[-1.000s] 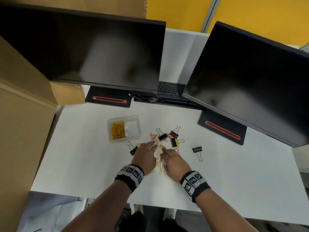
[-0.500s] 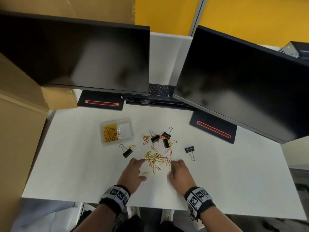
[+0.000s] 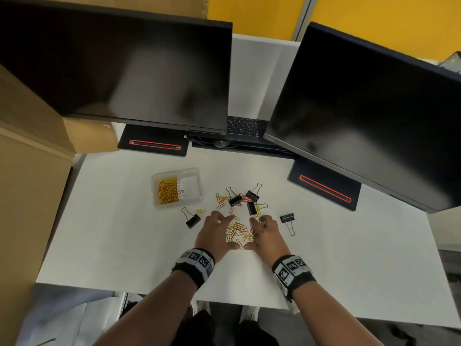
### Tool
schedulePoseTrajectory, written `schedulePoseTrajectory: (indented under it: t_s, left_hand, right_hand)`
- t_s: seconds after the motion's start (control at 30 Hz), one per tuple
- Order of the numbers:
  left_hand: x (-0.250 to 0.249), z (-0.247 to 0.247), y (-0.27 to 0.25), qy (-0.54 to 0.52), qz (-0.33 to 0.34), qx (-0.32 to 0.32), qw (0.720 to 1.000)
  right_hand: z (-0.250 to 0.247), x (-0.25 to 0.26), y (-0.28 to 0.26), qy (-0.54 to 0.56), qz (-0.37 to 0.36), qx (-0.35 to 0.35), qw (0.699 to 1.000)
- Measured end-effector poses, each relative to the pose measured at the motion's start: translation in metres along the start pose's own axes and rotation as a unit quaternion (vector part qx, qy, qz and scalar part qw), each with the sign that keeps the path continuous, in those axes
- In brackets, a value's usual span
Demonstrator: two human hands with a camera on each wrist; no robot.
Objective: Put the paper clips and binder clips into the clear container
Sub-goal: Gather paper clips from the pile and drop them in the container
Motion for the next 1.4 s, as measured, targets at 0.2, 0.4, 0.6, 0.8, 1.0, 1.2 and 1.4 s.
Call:
schedulePoseTrajectory:
  t_s: [0.2, 0.4, 0.6, 0.8, 1.0, 1.2, 1.4]
  left_hand:
    - [-0.003, -0.003, 0.006, -0.047, 0.007, -0.037, 0.998]
    - [-0.001, -0.004, 0.009, -0.095, -0.006, -0.055, 0.994]
    - [0.002, -0.009, 0.005, -0.217, -0.070, -0.066, 0.971]
    - [0.002, -0.020, -0.006, -0.283, -0.079, -0.098, 0.951]
    - [0.012, -0.070, -0.013, -0.317, -0.085, -0.178, 0.928]
    - [0.058, -0.130, -0.010, -0.326, -0.127, -0.281, 0.894]
    - [0.091, -0.165, 0.009, -0.337, -0.150, -0.285, 0.885]
  right_hand:
    - [0.006, -0.001, 0.004, -0.022, -0.046, -0.065, 0.997]
    - [0.002, 0.001, 0.003, -0.022, -0.050, -0.084, 0.995]
    - [-0.005, -0.009, -0.002, 0.069, -0.004, -0.082, 0.994]
    - [-0.025, -0.005, -0.004, 0.258, 0.060, -0.113, 0.958]
    - [-0.048, 0.044, 0.024, 0.328, 0.023, -0.121, 0.937]
    - [-0.056, 0.120, 0.067, 0.352, -0.023, -0.084, 0.932]
    - [-0.044, 0.186, 0.107, 0.312, -0.053, -0.041, 0.948]
Point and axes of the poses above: each hand's wrist, its own y-axis towards the middle knuckle, its own z-axis out of the palm, x = y × z, the point moved 1 cm from there along y, towards the middle knuckle, and after that the axes turned 7 degrees about -y, right-handed, at the moved point
